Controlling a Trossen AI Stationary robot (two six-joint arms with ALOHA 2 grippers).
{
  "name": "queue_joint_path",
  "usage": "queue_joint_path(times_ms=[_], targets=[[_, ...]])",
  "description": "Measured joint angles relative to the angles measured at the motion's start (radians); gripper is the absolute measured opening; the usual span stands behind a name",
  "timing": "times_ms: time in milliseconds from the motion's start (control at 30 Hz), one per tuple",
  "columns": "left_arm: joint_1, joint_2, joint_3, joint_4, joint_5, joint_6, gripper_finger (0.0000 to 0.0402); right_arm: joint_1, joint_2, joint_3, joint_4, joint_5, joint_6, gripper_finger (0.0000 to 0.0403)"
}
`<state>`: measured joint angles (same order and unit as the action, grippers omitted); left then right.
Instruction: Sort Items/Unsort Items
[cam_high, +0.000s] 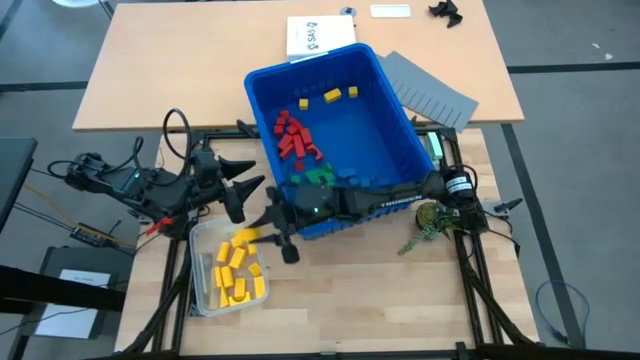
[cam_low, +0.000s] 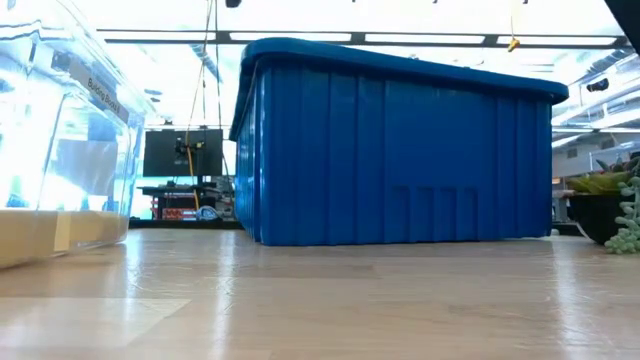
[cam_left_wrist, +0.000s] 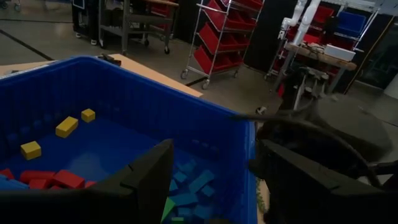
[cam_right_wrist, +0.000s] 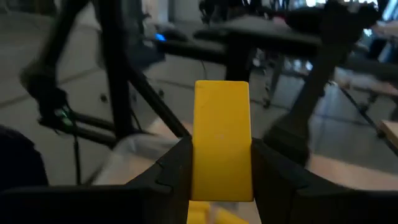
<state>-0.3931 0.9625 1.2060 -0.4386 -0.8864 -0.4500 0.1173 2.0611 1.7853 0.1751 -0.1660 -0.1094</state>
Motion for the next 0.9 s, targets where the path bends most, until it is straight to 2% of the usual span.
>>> queue_joint_path(times_ms=[133,333,700,900], targets=[[0.000,0.000,0.000,0.000,0.000,0.000,0.0248,0.023,-0.001,-0.040,0.126,0.017,0.010,0.0132],[0.000,0.000,0.000,0.000,0.000,0.000,0.0248,0.031,0.023,-0.064,0.219,0.059,0.019,0.0130],[0.000,0.000,0.000,0.005,0.000,0.000,0.0248,0.030,0.148,-0.051,0.216,0.053,0.052,0.0130],[0.000,0.001,0.000,0.001,0.000,0.000,0.0248,0.030,0.164,-0.050,0.231,0.092,0.019,0.0172]])
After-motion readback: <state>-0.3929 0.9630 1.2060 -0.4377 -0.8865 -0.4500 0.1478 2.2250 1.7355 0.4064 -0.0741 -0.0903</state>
